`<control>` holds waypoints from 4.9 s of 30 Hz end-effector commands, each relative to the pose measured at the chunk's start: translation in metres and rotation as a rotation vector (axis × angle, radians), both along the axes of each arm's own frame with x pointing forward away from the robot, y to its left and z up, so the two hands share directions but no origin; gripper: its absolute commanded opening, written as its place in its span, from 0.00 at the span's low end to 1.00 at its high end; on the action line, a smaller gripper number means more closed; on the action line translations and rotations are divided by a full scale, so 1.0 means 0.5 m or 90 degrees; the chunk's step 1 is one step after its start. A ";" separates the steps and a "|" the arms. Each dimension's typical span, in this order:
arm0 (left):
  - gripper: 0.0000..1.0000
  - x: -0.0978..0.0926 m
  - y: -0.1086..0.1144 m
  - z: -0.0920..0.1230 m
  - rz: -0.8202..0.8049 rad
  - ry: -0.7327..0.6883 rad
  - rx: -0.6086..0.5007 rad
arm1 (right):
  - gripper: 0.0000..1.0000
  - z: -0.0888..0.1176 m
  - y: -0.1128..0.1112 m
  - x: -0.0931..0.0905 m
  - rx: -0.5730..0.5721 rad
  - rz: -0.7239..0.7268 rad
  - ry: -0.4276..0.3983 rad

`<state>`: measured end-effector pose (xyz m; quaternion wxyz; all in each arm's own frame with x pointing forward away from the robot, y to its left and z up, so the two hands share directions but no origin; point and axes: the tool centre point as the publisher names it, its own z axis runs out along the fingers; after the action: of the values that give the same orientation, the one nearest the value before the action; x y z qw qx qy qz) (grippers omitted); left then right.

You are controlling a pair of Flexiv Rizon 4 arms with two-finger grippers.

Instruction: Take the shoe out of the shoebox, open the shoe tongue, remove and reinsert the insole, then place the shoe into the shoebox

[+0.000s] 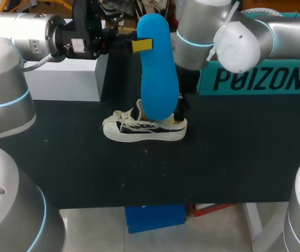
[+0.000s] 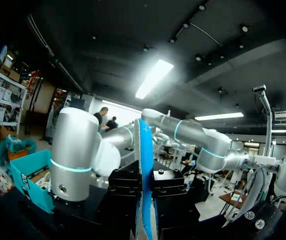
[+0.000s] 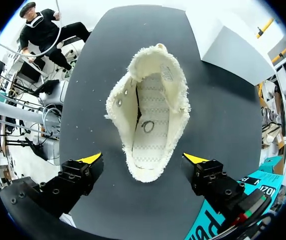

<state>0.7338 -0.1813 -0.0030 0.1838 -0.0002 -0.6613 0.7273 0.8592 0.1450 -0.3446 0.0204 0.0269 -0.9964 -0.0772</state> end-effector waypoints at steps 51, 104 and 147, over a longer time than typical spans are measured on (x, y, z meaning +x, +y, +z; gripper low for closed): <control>0.00 -0.001 -0.002 -0.002 0.002 -0.001 0.001 | 1.00 -0.073 0.002 0.017 0.440 -0.068 -0.126; 0.00 -0.001 -0.002 -0.002 0.002 -0.001 0.001 | 1.00 -0.056 -0.046 0.045 0.277 -0.047 -0.057; 0.00 -0.001 -0.002 -0.002 0.002 -0.001 0.001 | 1.00 -0.090 0.105 0.084 -0.123 -0.013 0.022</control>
<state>0.7336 -0.1813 -0.0030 0.1837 -0.0001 -0.6616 0.7270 0.8969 0.1929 -0.3830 0.0361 0.0126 -0.9985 -0.0382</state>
